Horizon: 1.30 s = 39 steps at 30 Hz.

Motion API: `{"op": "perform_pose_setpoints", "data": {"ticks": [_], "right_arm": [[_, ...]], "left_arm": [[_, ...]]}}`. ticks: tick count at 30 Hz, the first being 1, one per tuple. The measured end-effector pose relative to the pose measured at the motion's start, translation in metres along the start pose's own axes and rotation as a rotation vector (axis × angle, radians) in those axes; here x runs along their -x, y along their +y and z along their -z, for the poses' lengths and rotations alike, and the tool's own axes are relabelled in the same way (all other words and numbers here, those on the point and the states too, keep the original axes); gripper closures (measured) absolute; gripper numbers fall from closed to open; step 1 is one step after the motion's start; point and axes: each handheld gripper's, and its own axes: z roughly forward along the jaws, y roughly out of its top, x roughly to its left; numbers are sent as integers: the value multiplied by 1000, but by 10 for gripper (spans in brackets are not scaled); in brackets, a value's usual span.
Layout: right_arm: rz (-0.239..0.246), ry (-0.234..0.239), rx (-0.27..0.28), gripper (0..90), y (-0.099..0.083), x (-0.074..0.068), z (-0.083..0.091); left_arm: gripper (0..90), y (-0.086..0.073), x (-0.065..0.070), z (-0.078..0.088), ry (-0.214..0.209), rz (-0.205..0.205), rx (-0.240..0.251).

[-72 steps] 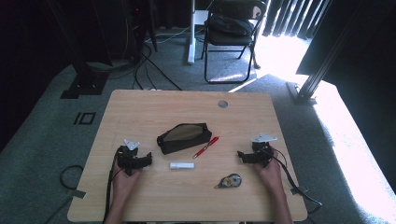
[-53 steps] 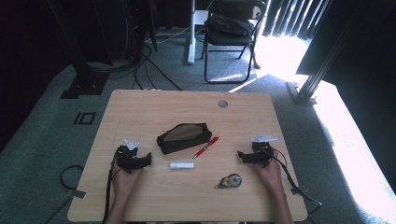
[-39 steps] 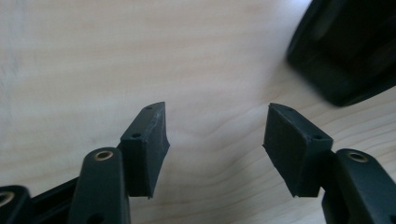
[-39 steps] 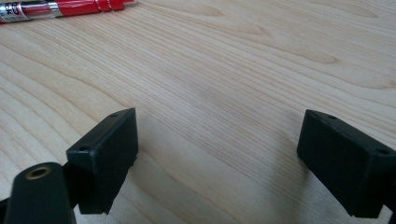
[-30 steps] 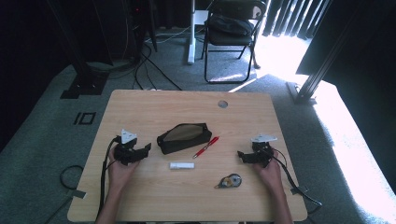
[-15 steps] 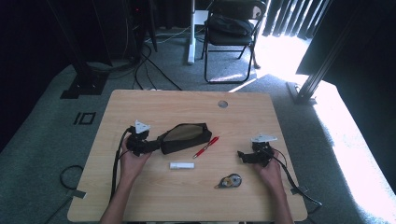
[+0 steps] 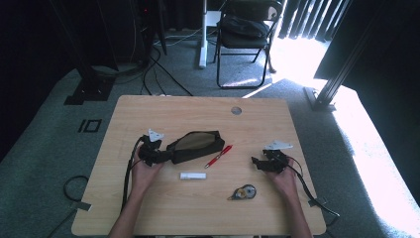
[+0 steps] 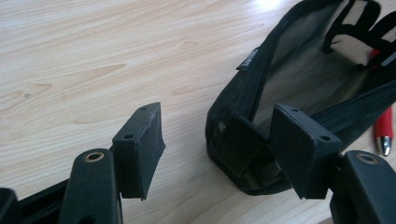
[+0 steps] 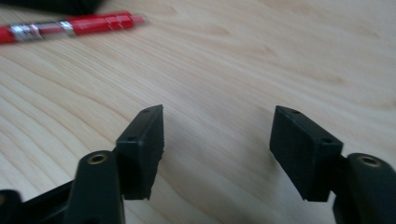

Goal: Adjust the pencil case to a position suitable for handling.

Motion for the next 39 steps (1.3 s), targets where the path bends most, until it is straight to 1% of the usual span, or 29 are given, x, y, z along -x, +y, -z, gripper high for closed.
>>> {"op": "perform_pose_setpoints", "data": {"ticks": [3, 8, 10, 16, 20, 24, 26, 30, 32, 33, 35, 36, 39], "right_arm": [[16, 13, 12, 356, 11, -5, -1], [52, 40, 28, 365, 35, -16, -7], [62, 51, 41, 365, 44, -20, -10], [90, 86, 67, 370, 74, -32, -19], [97, 123, 94, 387, 92, -39, -25], [97, 139, 105, 392, 107, -45, -33], [89, 153, 108, 398, 112, -46, -38], [70, 160, 111, 412, 119, -47, -49], [63, 157, 97, 413, 122, -47, -55], [68, 159, 91, 416, 122, -46, -59], [69, 153, 59, 419, 121, -45, -65], [70, 158, 47, 418, 120, -45, -67], [58, 169, 47, 421, 116, -44, -66]], "left_arm": [[359, 0, -1, -1, 8, -4, -4], [363, -1, -5, -6, 26, -1, -15], [363, -1, -6, -7, 23, 6, -13], [367, 1, -8, -10, 36, 9, -10], [368, 5, -9, -14, 44, 5, -10], [370, 9, -8, -18, 41, 2, -9], [370, 10, -8, -20, 36, 7, -8], [370, 11, -8, -22, 32, 6, -9], [370, 12, -7, -23, 29, 3, -9], [371, 13, -7, -24, 28, 3, -11], [371, 14, -7, -25, 25, 2, -13], [371, 15, -7, -26, 23, 2, -13], [371, 16, -6, -27, 23, 2, -14]]}}
